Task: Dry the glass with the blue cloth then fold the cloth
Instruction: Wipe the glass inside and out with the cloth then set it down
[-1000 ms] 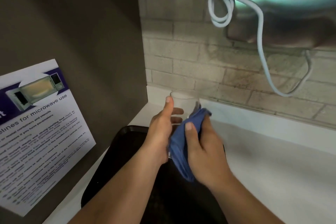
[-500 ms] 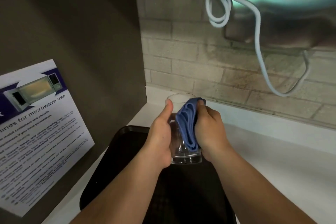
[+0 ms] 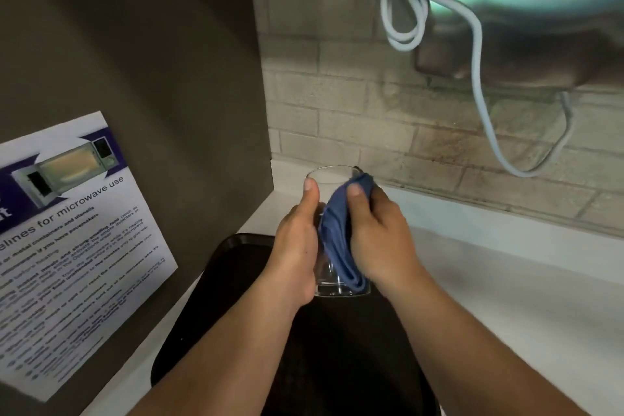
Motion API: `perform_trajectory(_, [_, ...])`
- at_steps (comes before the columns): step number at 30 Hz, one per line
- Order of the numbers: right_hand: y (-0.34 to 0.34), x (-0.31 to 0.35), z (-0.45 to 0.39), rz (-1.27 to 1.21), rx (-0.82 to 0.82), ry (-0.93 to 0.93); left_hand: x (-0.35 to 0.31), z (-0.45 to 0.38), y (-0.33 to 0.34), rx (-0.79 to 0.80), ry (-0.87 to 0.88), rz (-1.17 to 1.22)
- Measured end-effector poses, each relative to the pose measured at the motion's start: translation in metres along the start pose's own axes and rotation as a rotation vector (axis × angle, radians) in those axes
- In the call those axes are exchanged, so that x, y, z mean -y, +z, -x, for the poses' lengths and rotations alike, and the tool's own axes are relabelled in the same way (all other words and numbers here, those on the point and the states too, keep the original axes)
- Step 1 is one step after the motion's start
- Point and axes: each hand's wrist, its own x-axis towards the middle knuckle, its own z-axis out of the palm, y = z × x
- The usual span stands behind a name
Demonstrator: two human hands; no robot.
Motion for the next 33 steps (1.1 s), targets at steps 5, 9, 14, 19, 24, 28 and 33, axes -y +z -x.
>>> perform_trajectory(5, [0.003,-0.01,0.02,-0.206,0.09,0.241,-0.013,-0.003,0.0,-0.126,0.025,0.018])
perform_trajectory(9, [0.012,-0.021,0.056,0.002,0.164,0.017,-0.012,-0.008,-0.004,-0.184,0.035,-0.044])
perform_trajectory(14, [0.005,-0.003,0.011,-0.008,-0.004,0.024,-0.004,0.0,-0.002,-0.028,0.0,-0.013])
perform_trajectory(19, [0.007,-0.001,-0.008,-0.096,-0.053,0.12,-0.005,-0.001,0.004,0.007,-0.005,-0.019])
perform_trajectory(24, [0.009,-0.002,-0.006,0.008,-0.08,-0.003,-0.004,0.005,0.007,0.075,-0.024,0.059])
perform_trajectory(28, [0.003,0.002,-0.016,-0.134,-0.044,0.134,-0.007,0.003,0.009,0.042,-0.021,0.126])
perform_trajectory(33, [-0.01,-0.006,-0.002,-0.236,0.178,0.245,-0.011,0.0,0.006,-0.042,-0.046,0.101])
